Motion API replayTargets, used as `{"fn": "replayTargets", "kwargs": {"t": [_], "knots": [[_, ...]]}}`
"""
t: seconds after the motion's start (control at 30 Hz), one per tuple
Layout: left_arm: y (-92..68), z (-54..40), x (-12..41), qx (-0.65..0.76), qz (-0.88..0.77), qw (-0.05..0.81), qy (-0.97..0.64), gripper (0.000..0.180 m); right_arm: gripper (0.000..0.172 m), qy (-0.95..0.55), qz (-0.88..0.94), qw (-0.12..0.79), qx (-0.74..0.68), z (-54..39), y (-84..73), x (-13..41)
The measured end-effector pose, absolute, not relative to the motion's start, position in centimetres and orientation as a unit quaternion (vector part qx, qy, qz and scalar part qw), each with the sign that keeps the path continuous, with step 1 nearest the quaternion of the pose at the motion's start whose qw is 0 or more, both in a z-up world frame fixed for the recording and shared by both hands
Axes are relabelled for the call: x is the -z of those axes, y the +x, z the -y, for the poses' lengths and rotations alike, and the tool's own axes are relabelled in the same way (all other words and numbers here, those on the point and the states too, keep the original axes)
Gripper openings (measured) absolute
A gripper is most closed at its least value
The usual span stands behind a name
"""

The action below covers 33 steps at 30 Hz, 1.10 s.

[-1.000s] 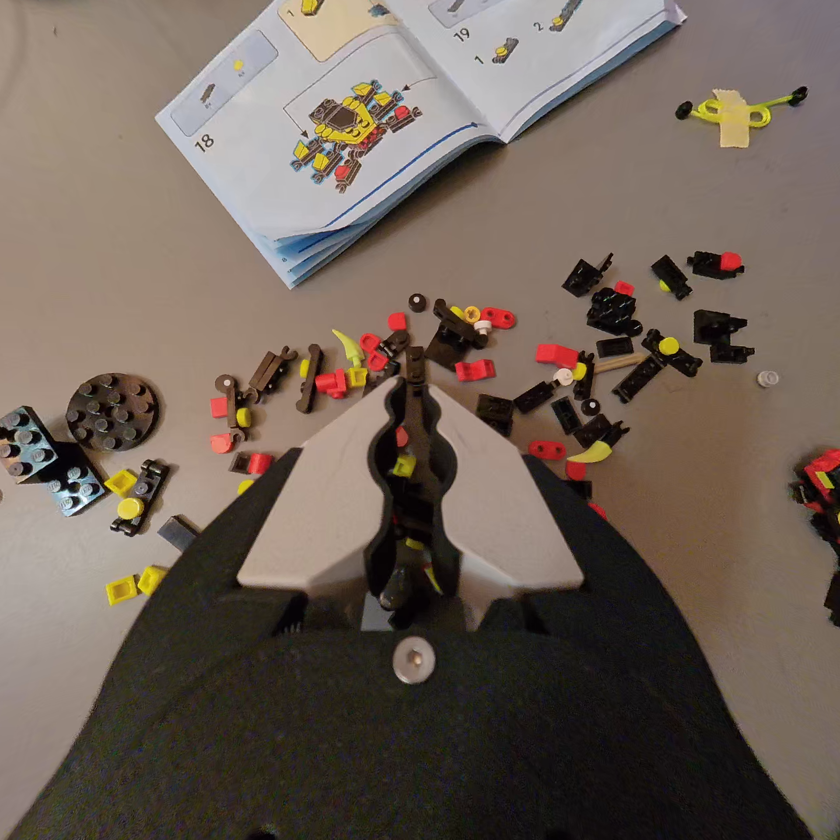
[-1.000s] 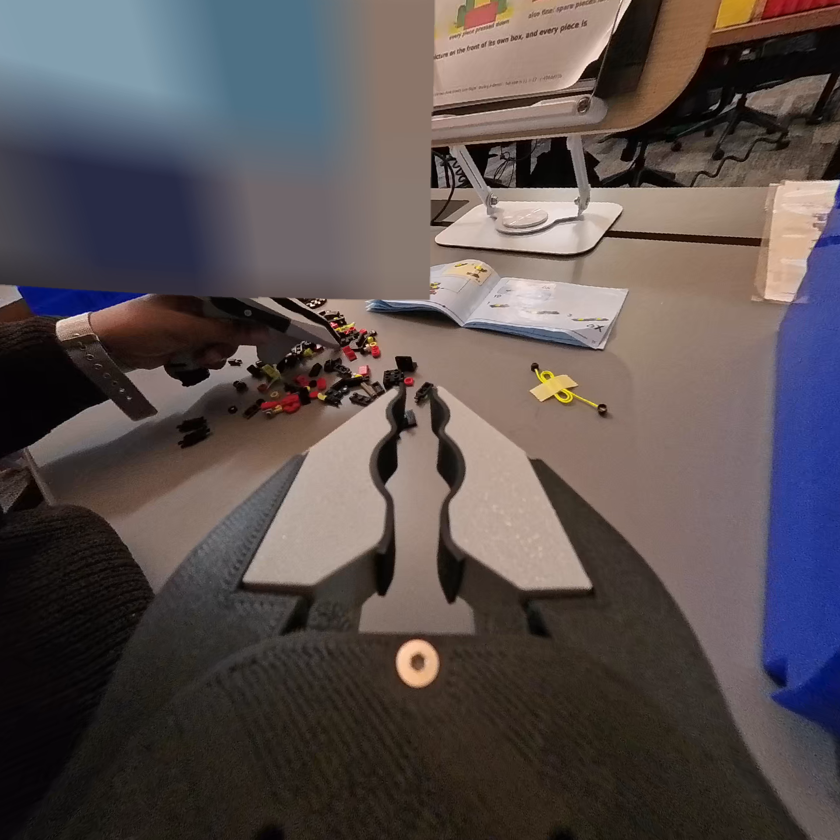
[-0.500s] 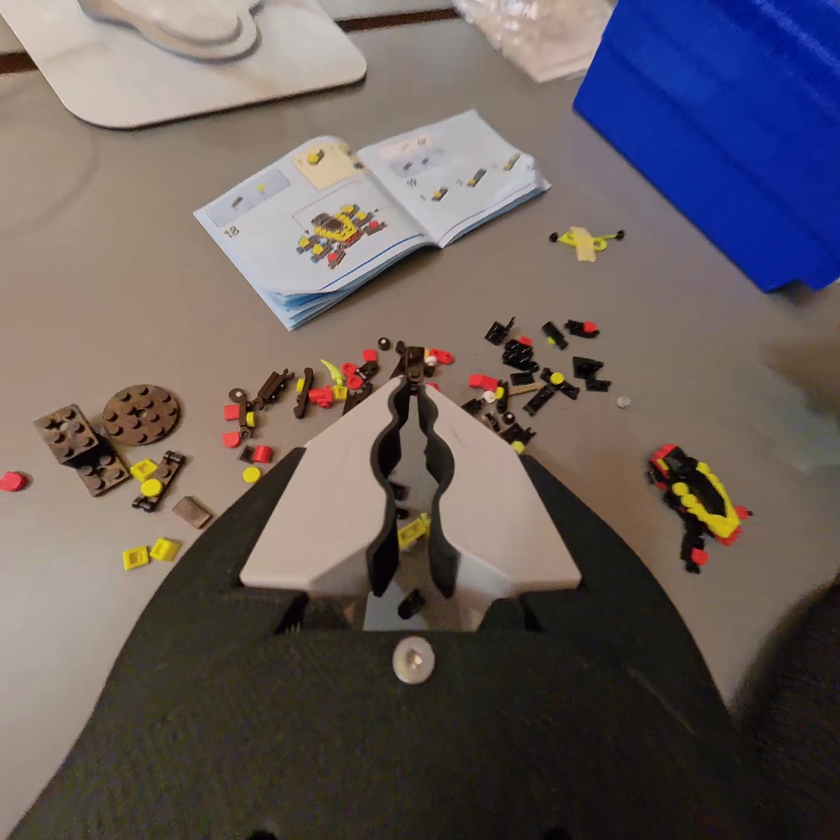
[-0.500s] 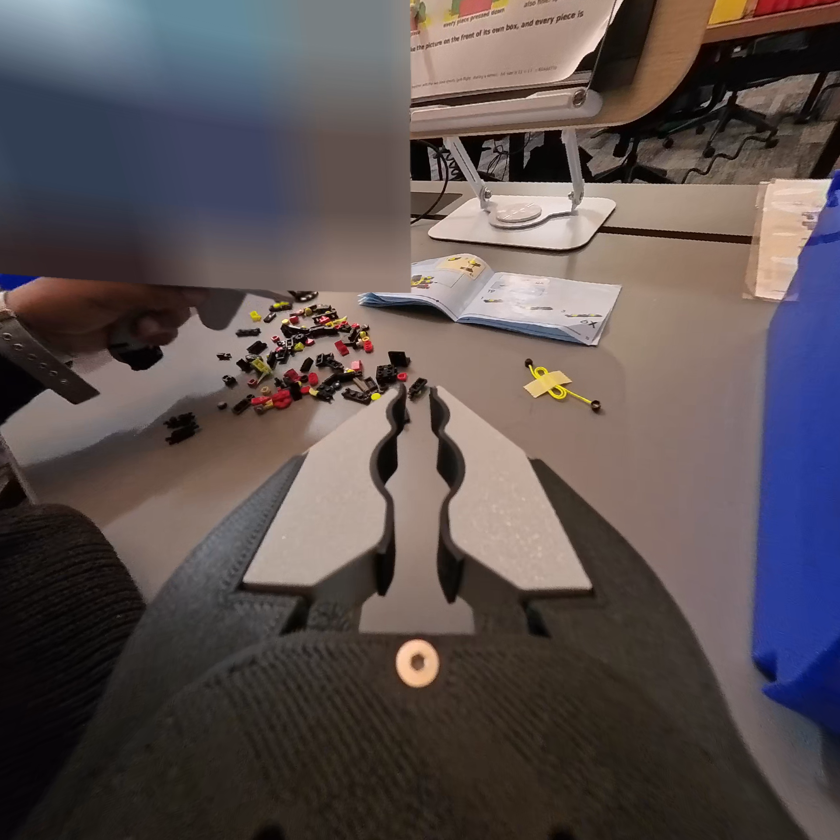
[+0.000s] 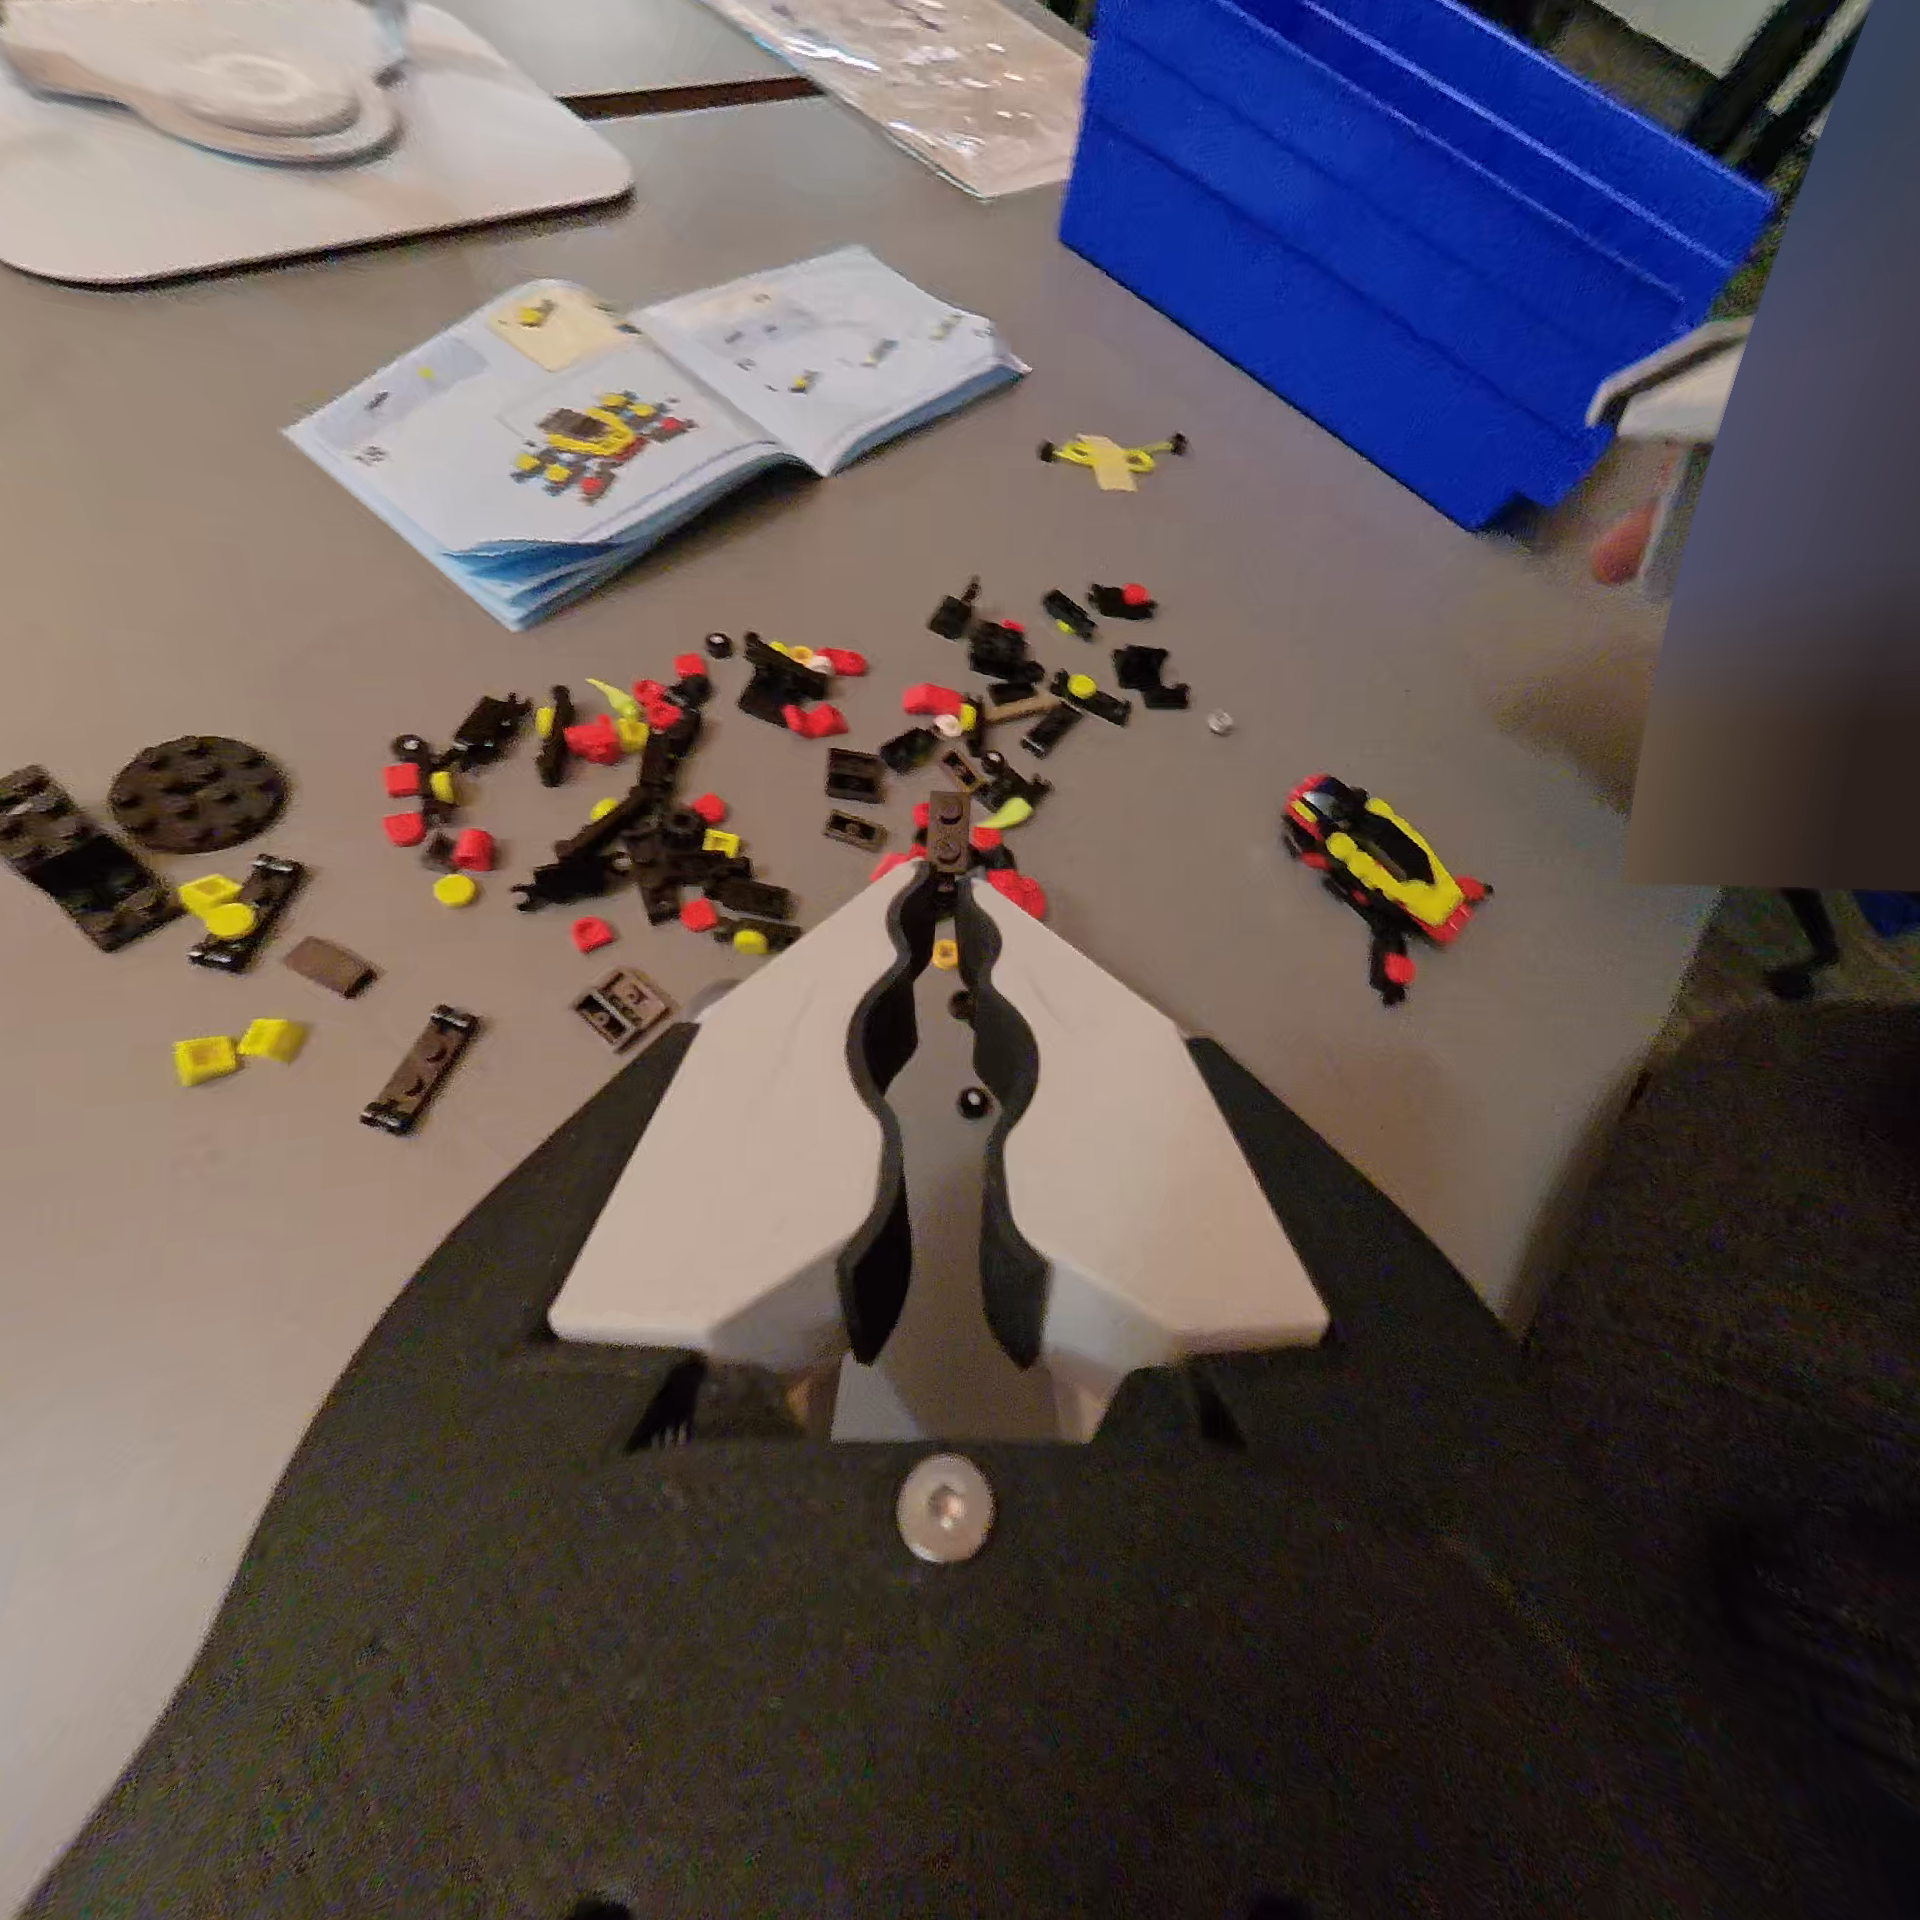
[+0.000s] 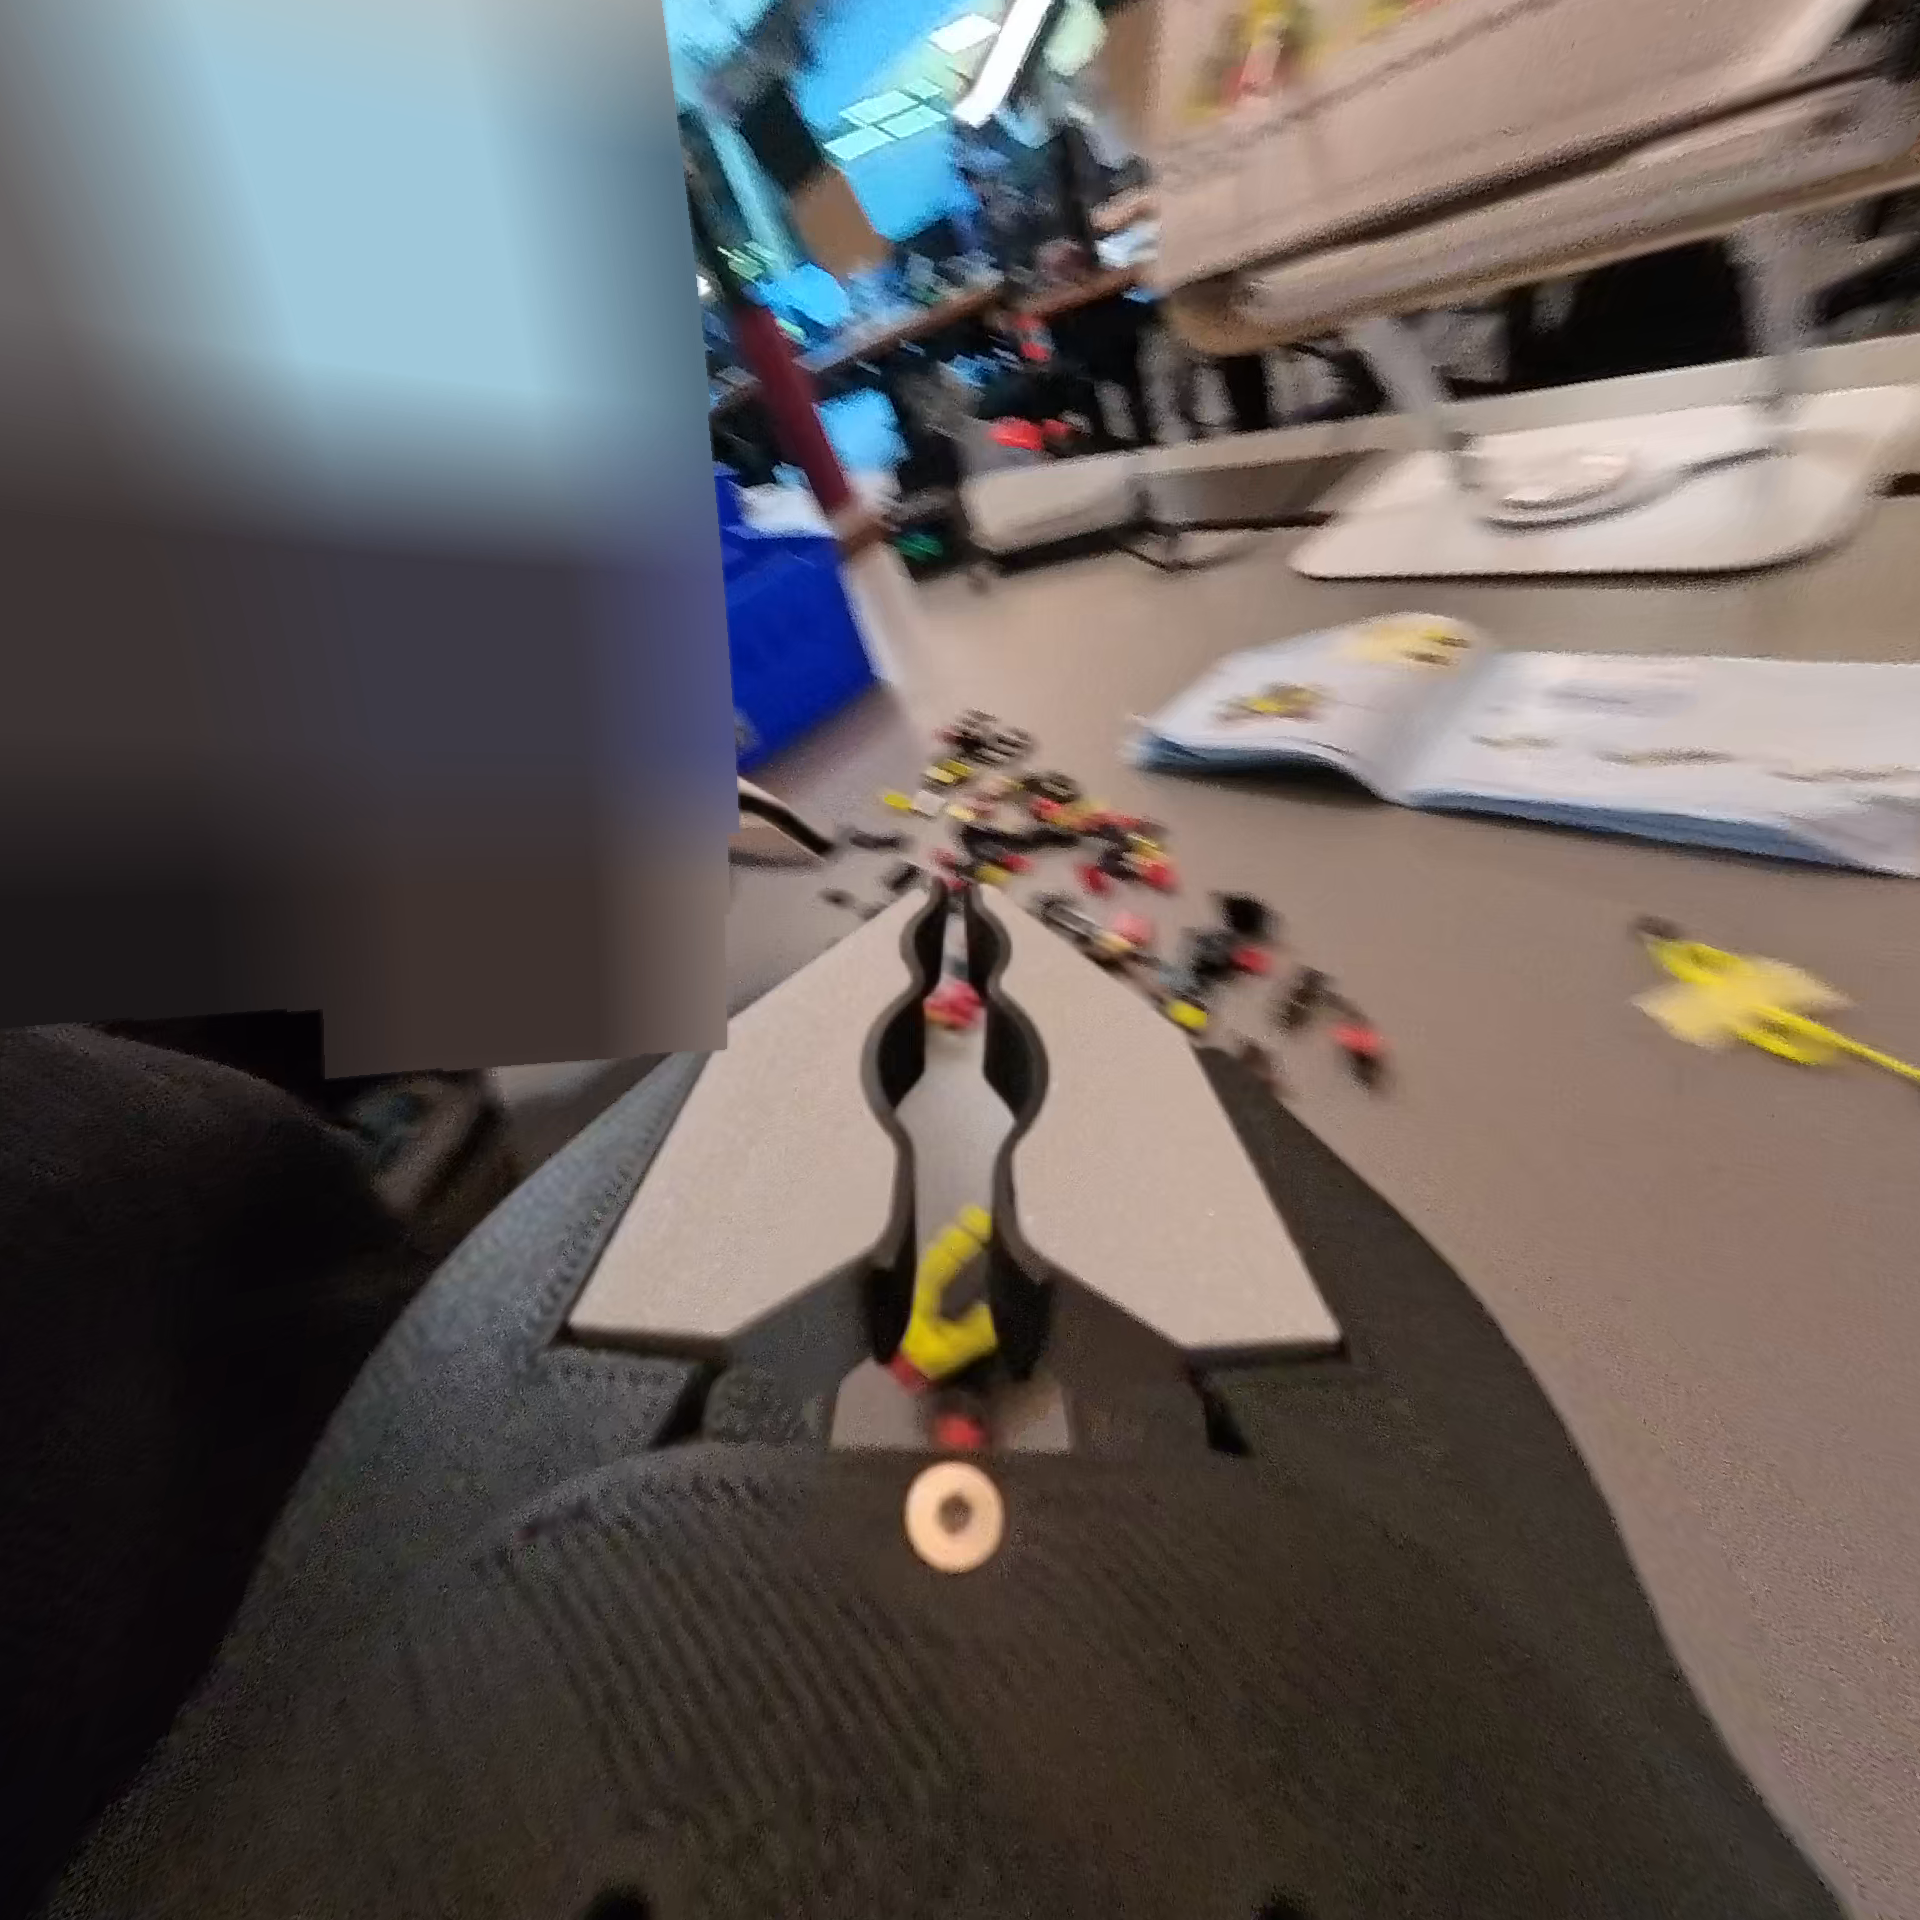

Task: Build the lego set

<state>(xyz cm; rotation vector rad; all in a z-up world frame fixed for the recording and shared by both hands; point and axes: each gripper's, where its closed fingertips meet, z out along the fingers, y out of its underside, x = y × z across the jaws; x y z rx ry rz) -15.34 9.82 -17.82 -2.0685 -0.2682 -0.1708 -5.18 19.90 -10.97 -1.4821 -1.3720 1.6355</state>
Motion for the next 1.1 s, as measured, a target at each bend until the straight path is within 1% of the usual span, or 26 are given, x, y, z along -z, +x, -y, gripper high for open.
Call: {"fn": "replayTargets", "kwargs": {"t": [0.03,0.07,0.1,0.3,0.37,0.53,0.77,1.1], "knots": [[-14.9,-9.6,17.8,0.074,0.098,0.503,-0.856,0.000,0.004,-0.540,0.505,0.245,-0.627,-18.3,-5.9,10.1],[-14.4,-9.4,17.7,0.078,0.087,0.506,-0.855,0.000,0.011,-0.536,0.508,0.229,-0.634,-16.8,-6.6,9.8],[-13.8,-9.2,17.5,0.085,0.075,0.510,-0.852,0.000,0.014,-0.533,0.518,0.219,-0.632,-15.5,-7.1,10.1],[-10.7,-8.9,16.9,0.131,0.026,0.526,-0.840,0.000,0.023,-0.538,0.570,0.166,-0.599,-10.4,-8.7,13.1],[-9.8,-9.0,16.5,0.140,0.012,0.532,-0.835,0.000,0.024,-0.542,0.578,0.165,-0.587,-9.7,-8.9,13.8],[-8.5,-9.2,15.9,0.121,-0.025,0.546,-0.828,0.001,0.022,-0.556,0.589,0.188,-0.556,-10.3,-8.7,15.0],[-7.7,-9.6,15.8,0.089,-0.057,0.557,-0.824,0.001,0.019,-0.570,0.556,0.127,-0.591,-10.2,-8.1,15.1],[-7.1,-9.5,15.8,0.079,-0.083,0.561,-0.820,0.001,0.014,-0.587,0.510,0.044,-0.627,-10.3,-7.9,15.2]]}}
